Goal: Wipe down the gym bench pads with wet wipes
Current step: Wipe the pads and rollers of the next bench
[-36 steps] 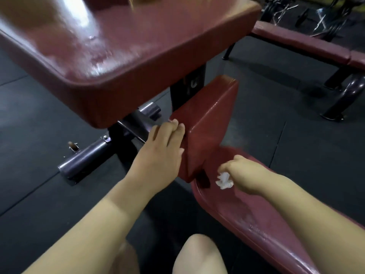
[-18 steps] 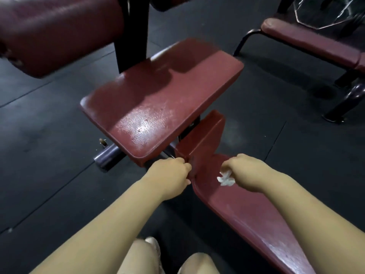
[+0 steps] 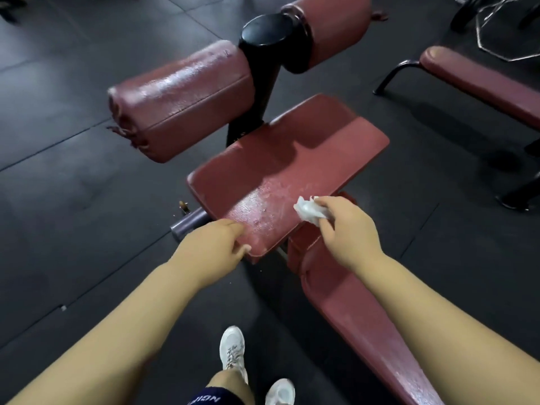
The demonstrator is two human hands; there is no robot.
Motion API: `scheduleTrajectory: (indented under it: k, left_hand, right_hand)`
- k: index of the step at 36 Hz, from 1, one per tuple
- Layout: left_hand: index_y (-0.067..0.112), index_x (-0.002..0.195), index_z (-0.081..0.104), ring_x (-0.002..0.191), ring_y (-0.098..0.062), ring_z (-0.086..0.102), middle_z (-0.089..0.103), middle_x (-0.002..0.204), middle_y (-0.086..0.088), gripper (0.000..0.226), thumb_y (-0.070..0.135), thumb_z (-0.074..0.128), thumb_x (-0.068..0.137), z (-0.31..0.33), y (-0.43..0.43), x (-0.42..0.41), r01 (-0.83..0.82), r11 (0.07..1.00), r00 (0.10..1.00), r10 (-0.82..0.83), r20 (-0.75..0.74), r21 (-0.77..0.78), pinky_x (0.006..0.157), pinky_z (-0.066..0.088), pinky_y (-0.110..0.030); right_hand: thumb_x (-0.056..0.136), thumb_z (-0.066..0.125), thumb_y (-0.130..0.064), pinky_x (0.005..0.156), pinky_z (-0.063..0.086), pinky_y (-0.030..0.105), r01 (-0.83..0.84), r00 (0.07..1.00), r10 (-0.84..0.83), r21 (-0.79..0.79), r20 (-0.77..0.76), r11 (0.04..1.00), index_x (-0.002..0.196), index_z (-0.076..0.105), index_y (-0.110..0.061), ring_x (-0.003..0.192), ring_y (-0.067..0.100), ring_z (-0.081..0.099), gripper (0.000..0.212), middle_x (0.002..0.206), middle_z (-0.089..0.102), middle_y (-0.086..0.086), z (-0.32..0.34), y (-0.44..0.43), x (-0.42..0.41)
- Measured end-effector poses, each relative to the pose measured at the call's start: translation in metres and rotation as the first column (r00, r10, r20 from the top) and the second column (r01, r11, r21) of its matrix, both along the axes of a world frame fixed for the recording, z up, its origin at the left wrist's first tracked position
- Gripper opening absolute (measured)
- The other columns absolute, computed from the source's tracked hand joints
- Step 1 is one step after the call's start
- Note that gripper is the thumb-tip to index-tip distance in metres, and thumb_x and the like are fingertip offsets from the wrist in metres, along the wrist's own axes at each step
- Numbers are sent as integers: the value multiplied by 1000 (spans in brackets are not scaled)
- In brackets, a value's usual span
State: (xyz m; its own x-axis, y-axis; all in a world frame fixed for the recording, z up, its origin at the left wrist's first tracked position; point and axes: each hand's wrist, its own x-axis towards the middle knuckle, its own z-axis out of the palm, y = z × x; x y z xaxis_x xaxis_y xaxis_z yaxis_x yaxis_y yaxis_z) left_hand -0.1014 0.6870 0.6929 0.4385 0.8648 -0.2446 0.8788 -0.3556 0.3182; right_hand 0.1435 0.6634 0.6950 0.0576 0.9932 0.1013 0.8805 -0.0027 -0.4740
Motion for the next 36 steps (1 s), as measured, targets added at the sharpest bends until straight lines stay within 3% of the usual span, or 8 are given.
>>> scheduleTrajectory:
  k: [8, 14, 17, 21, 24, 28, 32, 36]
  left_hand:
    - [17, 120, 62, 112, -20, 53, 57, 123, 5, 34, 27, 63, 87, -22, 32, -37, -94, 994, 989, 86, 122, 55, 92, 46, -33]
    - [3, 117, 65, 119, -37, 54, 60, 126, -13, 41, 4, 72, 77, -56, 48, -40, -45, 992, 990, 29, 137, 119, 103, 31, -35]
    - [3, 108, 69, 111, -37, 60, 65, 117, -13, 39, -3, 74, 70, -63, 50, -40, -24, 987, 992, 4, 123, 161, 100, 32, -38]
    - [12, 104, 70, 104, -28, 62, 67, 111, -4, 27, 6, 64, 79, -58, 60, -34, -68, 988, 991, 50, 127, 136, 102, 39, -32]
    - [18, 101, 69, 101, -26, 58, 65, 105, 2, 19, 18, 57, 86, -51, 68, -28, -123, 988, 987, 111, 118, 94, 90, 47, -34]
    - [21, 98, 69, 102, -23, 55, 64, 104, 5, 17, 22, 56, 87, -48, 71, -22, -188, 980, 979, 182, 94, 59, 87, 47, -33]
    - [18, 86, 69, 89, -25, 57, 64, 91, 2, 8, 17, 62, 82, -48, 67, -15, -235, 966, 970, 226, 92, 105, 74, 50, -33]
    - [14, 78, 66, 81, -29, 57, 61, 81, -1, 6, 20, 66, 80, -44, 68, -6, -255, 956, 967, 249, 55, 146, 69, 48, -33]
  right_hand:
    - [72, 67, -2, 78, 51, 32, -15, 999, 19, 97, -37, 995, 104, 68, -13, 95, 28, 66, 34, 106, 68, 4, -35, 26, -63]
    - [83, 50, -39, 53, 54, 35, -294, 956, 293, -38, -31, 955, 109, 68, -18, 76, 26, 65, 38, 99, 62, 2, -55, 18, -86]
    - [86, 51, -41, 50, 53, 33, -357, 934, 355, -41, -49, 933, 104, 70, -21, 73, 24, 63, 33, 99, 59, 3, -58, 21, -78]
    - [80, 64, -29, 52, 52, 36, -386, 923, 383, -62, -45, 921, 98, 68, -30, 77, 27, 57, 19, 104, 46, 2, -67, 32, -63]
    - [77, 62, -29, 57, 50, 36, -413, 910, 414, -87, -10, 906, 94, 67, -27, 81, 31, 54, 17, 108, 43, 5, -67, 45, -49]
    - [79, 47, -32, 56, 51, 45, -335, 941, 337, -71, 24, 940, 88, 63, -15, 79, 36, 55, 24, 107, 49, 16, -73, 78, -11]
    - [80, 52, -20, 49, 48, 40, -217, 970, 221, -55, 97, 975, 85, 58, -7, 72, 38, 54, 14, 100, 50, 19, -75, 104, 18]
    - [84, 46, -23, 63, 51, 42, -54, 996, 53, 1, 74, 999, 114, 60, -9, 81, 39, 55, 36, 107, 52, 19, -73, 117, 19]
